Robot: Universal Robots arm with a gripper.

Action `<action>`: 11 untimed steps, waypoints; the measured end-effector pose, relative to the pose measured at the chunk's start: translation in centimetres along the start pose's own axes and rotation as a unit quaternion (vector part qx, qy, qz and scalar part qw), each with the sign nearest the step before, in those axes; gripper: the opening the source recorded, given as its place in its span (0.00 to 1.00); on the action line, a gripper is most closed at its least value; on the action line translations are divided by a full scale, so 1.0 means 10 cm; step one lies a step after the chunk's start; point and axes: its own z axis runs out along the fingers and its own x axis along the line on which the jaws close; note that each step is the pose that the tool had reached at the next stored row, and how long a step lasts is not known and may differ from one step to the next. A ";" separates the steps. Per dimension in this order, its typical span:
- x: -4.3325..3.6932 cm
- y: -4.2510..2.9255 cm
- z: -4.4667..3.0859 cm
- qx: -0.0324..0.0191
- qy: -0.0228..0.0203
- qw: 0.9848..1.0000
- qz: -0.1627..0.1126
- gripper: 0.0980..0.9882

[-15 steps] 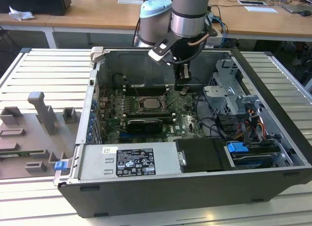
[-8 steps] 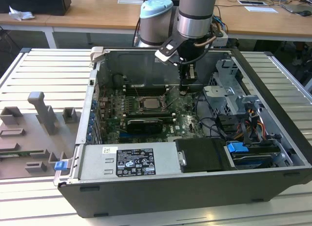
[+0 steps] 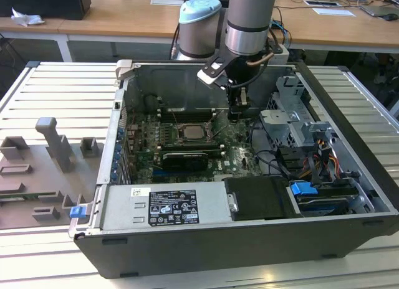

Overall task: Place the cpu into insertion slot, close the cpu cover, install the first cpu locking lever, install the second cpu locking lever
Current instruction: 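Close the cpu cover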

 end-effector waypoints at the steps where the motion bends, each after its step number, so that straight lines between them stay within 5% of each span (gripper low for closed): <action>1: 0.001 -0.005 0.001 0.000 0.000 1.000 0.000 0.01; 9: 0.002 -0.044 0.000 0.000 0.000 1.000 0.000 0.01; 11: 0.002 -0.114 -0.003 0.000 0.000 1.000 0.000 0.01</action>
